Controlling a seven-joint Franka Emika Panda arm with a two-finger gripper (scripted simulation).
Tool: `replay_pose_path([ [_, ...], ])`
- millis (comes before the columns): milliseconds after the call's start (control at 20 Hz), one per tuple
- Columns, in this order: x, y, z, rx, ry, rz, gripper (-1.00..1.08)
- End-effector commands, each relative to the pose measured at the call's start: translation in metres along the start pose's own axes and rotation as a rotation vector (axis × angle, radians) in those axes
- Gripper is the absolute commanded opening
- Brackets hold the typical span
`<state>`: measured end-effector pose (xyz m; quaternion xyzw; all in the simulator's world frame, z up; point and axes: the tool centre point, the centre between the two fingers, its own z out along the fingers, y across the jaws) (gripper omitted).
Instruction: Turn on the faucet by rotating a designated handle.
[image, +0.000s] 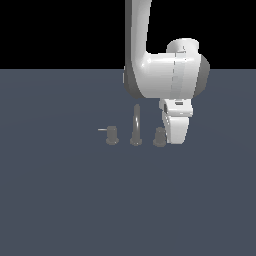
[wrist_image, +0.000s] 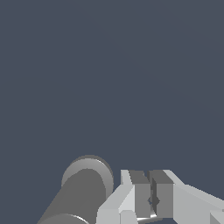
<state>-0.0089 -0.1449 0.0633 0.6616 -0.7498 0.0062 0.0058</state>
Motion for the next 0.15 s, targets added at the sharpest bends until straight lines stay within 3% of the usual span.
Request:
replay_pose_path([
  [0, -0.0476, -0.0046, -0.0012, 0.000, -0.016, -0.052, -1.00],
  [100, -0.0543, -0.0051, -0.0014, -0.001, -0.017, -0.055, -1.00],
])
